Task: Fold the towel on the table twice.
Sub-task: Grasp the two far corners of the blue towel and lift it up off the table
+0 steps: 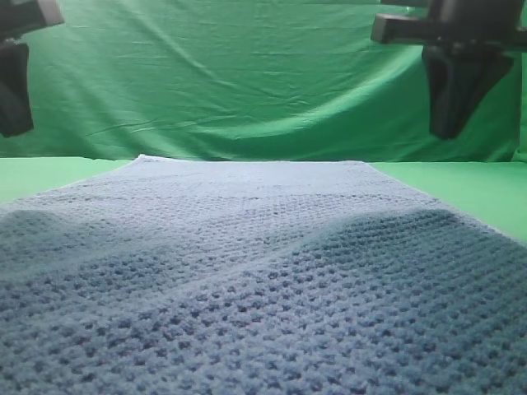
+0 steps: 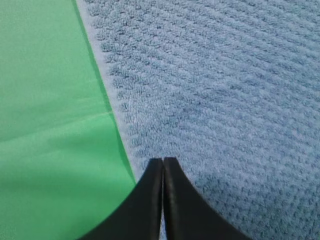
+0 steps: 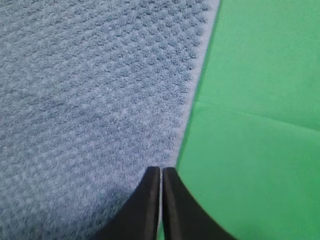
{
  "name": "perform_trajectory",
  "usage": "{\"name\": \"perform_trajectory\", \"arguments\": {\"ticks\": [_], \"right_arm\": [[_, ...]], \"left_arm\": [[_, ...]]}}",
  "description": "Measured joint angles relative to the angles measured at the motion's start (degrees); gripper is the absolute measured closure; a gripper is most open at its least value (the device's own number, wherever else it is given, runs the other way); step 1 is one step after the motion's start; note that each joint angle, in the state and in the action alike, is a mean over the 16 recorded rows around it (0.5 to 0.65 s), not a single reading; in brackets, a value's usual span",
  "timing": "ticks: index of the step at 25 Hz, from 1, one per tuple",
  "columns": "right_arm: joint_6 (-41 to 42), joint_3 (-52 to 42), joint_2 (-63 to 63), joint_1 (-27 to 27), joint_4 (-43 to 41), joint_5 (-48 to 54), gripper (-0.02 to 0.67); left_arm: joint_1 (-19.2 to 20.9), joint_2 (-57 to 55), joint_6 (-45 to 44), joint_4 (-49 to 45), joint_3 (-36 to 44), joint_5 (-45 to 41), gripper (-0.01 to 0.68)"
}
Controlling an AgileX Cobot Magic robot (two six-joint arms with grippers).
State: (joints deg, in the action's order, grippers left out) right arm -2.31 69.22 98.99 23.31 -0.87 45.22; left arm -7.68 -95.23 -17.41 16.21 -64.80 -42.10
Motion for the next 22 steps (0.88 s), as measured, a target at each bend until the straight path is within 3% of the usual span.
{"name": "perform_trajectory", "arguments": {"ticks": [4, 14, 18, 22], "right_arm": [[-0.15, 0.57, 3.78, 0.01, -0.03, -3.25, 0.527], [-0.22, 0.76, 7.11, 0.01, -0.03, -8.60, 0.137], [-0.19, 0.86, 8.20, 0.01, -0.03, -9.44, 0.036], [-0.15, 0.95, 9.62, 0.01, -0.03, -10.34, 0.007]], "left_arm": [[0.00, -3.73, -0.03, -0.09, -2.55, -0.75, 0.490], [0.00, -6.23, 0.22, 1.03, -4.31, -0.27, 0.103], [0.00, -7.19, 0.55, 1.43, -4.37, 0.51, 0.034], [0.00, -8.83, 0.93, 0.99, -4.44, 1.40, 0.031]]}}
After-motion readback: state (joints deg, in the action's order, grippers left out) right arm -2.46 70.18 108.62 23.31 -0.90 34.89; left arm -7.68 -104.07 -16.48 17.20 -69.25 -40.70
